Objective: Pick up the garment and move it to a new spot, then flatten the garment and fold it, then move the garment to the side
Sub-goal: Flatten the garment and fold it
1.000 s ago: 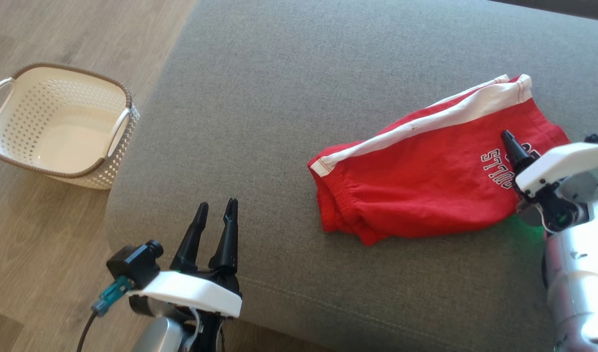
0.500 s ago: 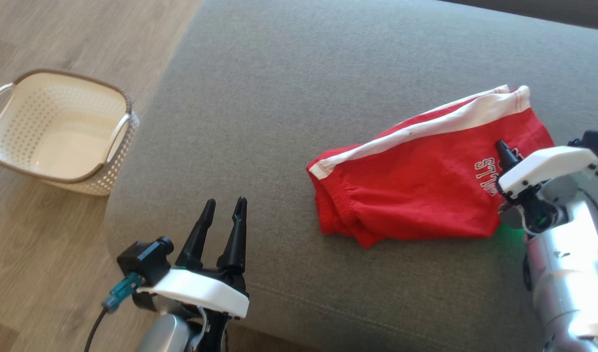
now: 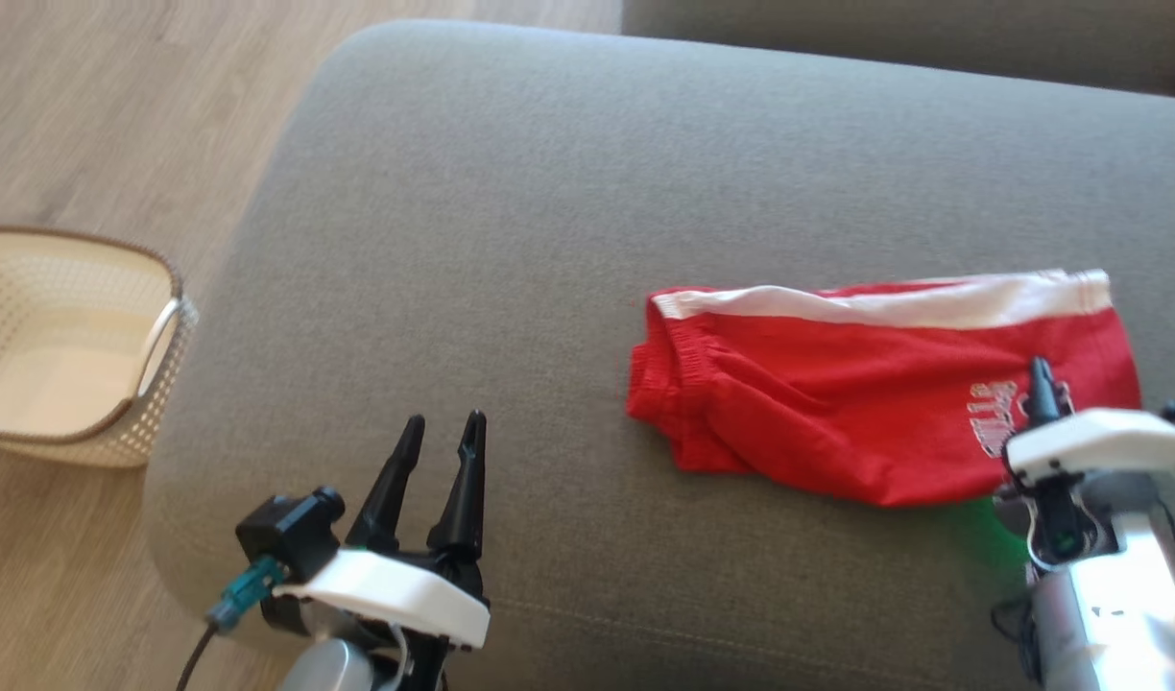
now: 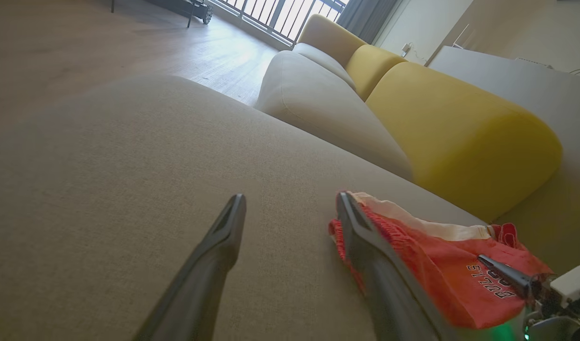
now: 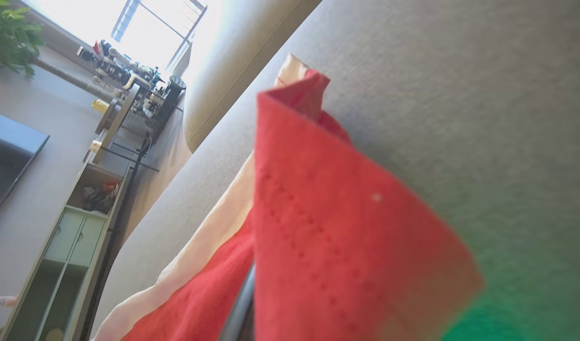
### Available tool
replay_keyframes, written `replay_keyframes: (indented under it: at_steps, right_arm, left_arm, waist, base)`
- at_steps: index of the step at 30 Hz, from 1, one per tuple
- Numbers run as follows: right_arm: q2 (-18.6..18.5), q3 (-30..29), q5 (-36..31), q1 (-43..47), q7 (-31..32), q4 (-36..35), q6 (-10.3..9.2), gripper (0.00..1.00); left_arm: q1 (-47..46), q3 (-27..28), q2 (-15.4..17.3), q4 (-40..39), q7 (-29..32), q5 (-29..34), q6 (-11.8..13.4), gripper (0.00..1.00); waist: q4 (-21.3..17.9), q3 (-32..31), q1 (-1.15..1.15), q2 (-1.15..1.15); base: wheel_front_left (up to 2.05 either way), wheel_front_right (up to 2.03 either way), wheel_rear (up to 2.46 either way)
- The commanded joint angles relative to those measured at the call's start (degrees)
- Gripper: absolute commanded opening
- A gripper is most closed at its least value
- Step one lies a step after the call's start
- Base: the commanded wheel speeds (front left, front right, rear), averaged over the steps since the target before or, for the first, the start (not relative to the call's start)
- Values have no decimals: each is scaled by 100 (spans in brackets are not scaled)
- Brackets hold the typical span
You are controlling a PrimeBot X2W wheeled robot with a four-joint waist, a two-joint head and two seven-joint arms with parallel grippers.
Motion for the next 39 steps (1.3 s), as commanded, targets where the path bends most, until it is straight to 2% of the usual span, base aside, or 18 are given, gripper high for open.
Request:
replay_keyframes:
  at_steps: [1, 6, 14, 22, 32, 39]
  right_arm:
    - [51, 94, -40, -83, -103, -202, -2, 0]
    - [62, -105, -156, 282, -482, -204, -2, 0]
    - [65, 196, -113, 247, -780, 101, -2, 0]
    - [66, 1211, 440, 265, -929, -366, -2, 0]
    - [66, 2718, 1392, 741, -979, -1805, -2, 0]
    - [66, 3350, 1688, 971, -983, -2160, -2, 0]
  left_arm:
    - [-117, 180, 9, -161, -45, 46, -2, 100]
    - [-54, 198, 9, -141, -45, 85, -18, 100]
    - [-32, 172, 9, -106, -45, 137, -43, 100]
    - [0, 188, 9, -242, -45, 153, -90, 100]
    - [118, 226, 9, -170, -45, 126, -66, 100]
    - [124, 197, 9, -153, -45, 111, -46, 100]
  waist:
    - [-78, -74, 0, 0]
    - [-191, -180, 0, 0]
    - [-246, -256, 0, 0]
    - [-86, -368, 0, 0]
    - [128, -498, 0, 0]
    - [304, -511, 0, 0]
  base:
    - [0, 0, 0]
    - [0, 0, 0]
    - [0, 0, 0]
    - [0, 0, 0]
    - [0, 0, 0]
    - [0, 0, 0]
